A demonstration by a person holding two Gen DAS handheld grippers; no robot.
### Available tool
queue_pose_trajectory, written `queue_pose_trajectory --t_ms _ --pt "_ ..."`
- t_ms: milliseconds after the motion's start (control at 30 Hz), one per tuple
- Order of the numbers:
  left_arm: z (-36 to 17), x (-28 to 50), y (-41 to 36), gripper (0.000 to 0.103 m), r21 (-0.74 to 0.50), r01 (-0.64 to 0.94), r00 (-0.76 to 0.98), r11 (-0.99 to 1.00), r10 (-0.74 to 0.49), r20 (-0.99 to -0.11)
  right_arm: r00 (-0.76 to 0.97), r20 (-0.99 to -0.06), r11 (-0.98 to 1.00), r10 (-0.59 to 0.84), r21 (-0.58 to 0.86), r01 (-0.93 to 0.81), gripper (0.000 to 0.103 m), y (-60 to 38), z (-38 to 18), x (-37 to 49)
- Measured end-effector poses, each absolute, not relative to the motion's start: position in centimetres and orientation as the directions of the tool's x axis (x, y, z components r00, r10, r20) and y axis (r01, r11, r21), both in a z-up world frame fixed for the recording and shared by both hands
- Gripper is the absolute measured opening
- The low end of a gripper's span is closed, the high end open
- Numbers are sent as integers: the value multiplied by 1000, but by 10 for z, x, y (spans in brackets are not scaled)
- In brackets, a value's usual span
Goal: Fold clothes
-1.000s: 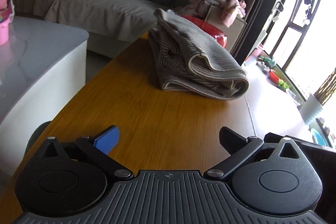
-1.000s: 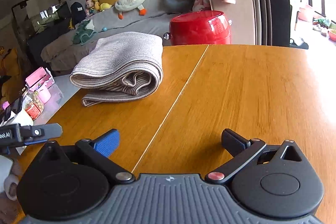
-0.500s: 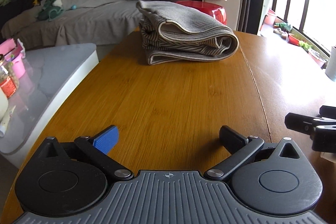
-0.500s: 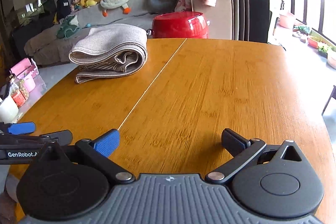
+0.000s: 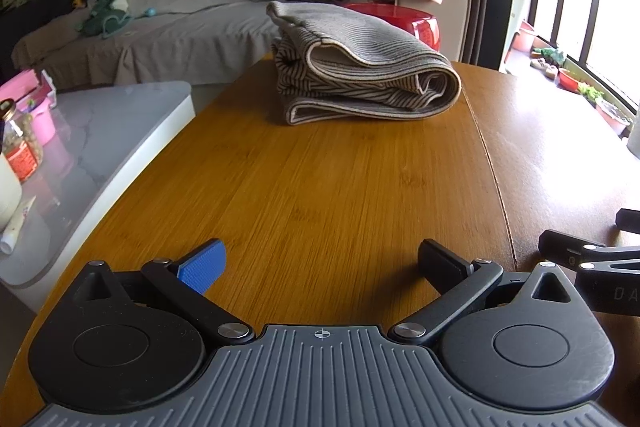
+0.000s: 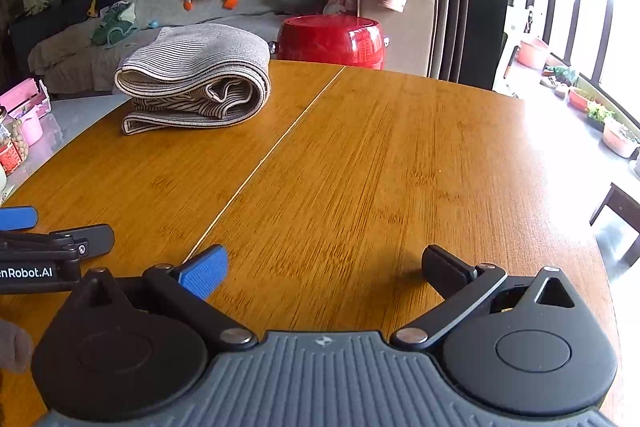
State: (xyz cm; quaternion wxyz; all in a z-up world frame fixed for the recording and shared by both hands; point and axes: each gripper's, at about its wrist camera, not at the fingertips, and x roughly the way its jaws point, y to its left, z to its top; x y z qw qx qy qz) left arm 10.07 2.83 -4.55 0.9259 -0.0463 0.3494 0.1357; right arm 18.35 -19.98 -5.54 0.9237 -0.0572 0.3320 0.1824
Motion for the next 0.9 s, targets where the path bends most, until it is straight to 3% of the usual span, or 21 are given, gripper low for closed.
queue_pose_trajectory --t_ms 900 --pt "-46 102 29 103 8 -286 719 958 220 -659 713 -633 926 301 16 -376 103 -199 -57 181"
